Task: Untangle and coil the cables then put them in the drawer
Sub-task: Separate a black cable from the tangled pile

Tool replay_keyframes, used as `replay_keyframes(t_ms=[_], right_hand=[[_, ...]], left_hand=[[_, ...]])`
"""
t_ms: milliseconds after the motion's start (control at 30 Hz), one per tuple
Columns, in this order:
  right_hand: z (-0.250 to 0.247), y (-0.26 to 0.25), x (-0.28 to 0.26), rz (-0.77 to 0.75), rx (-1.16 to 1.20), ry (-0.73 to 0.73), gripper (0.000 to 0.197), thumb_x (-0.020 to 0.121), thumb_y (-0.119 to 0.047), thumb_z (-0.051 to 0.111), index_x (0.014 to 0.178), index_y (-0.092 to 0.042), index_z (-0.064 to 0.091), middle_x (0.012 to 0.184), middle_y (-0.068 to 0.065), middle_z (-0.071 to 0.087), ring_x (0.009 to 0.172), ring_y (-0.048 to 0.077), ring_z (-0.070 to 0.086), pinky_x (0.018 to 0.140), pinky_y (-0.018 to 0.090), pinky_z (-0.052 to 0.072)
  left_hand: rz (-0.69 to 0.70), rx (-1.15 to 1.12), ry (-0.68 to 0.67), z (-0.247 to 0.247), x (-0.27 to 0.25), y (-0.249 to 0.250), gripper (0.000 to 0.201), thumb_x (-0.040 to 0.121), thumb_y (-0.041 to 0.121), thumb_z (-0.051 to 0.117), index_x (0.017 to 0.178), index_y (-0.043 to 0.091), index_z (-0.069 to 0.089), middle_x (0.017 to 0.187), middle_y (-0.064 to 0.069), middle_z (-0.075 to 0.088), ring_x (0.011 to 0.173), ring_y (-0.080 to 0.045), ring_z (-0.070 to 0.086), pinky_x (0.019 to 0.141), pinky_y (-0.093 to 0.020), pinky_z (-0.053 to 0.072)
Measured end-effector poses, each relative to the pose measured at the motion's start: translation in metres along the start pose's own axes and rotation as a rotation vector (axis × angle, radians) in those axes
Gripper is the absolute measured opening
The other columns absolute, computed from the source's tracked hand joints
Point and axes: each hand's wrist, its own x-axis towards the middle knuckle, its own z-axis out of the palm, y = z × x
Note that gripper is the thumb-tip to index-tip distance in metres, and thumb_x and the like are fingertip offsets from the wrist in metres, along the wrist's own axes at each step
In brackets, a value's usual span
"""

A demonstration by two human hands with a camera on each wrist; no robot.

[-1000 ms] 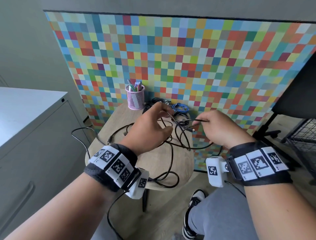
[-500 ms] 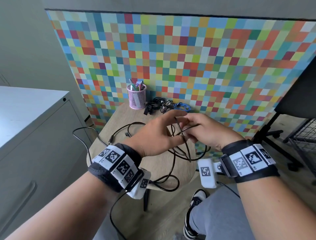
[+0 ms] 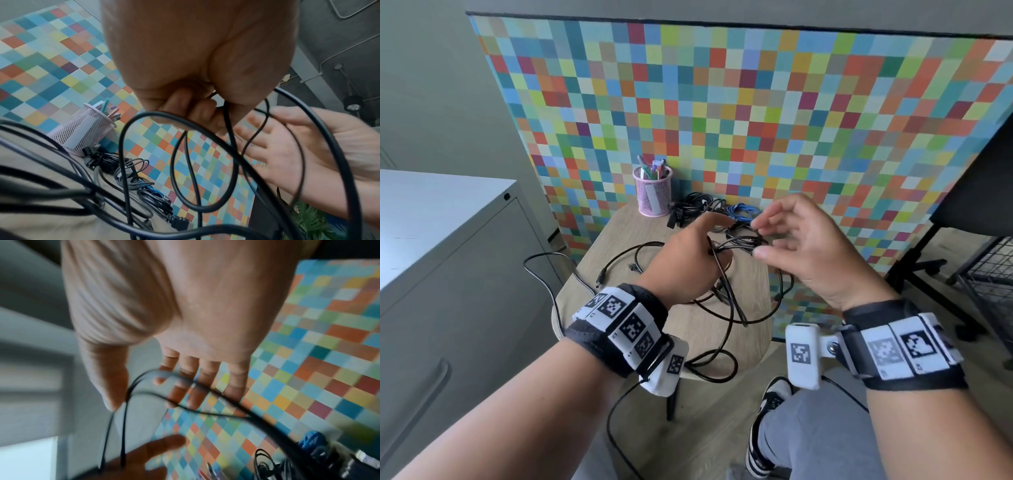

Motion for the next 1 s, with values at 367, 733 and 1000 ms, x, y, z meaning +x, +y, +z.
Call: replay_keyframes(t_ms=[367,733,1000], right_hand=[[0.009,-0.013,-0.011,-0.038,0.07,0.081,0.036,0.084,-0.042,0.074,0.072,-0.01,0.065,0.056,0.008,0.051,0.052,0.02,0.045,0.056,0.04,0.041],[0.023,-0.022,-0.003,0.067,-0.595,0.023,0.017,0.088,-0.029,0.077,0.074,-0.025,0.067,0.063,-0.009,0.063,0.06,0.009,0.056,0.061,0.032,0.048],[-0.003,0.002,-0.007,0.274,-0.02,0.092,0.023,0.101,-0.027,0.064,0.101,-0.01,0.079,0.07,0.005,0.067,0.051,0.02,0.059,0.043,0.029,0.048]], left_hand=[[-0.043,0.26,0.015,-0.011,0.0,0.021,0.065,0.084,0.017,0.064,0.144,0.034,0.046,0.097,0.004,0.065,0.091,-0.023,0.064,0.075,-0.038,0.057],[0.099,0.111,-0.078,-0.052,-0.013,0.022,0.058,0.086,0.02,0.081,0.139,0.031,0.059,0.058,0.02,0.057,0.051,0.01,0.051,0.049,-0.004,0.033],[0.038,-0.145,0.162,-0.12,-0.022,-0.012,0.041,0.092,0.055,0.061,0.08,0.019,0.078,0.059,-0.004,0.043,0.05,-0.013,0.034,0.046,-0.021,0.032]])
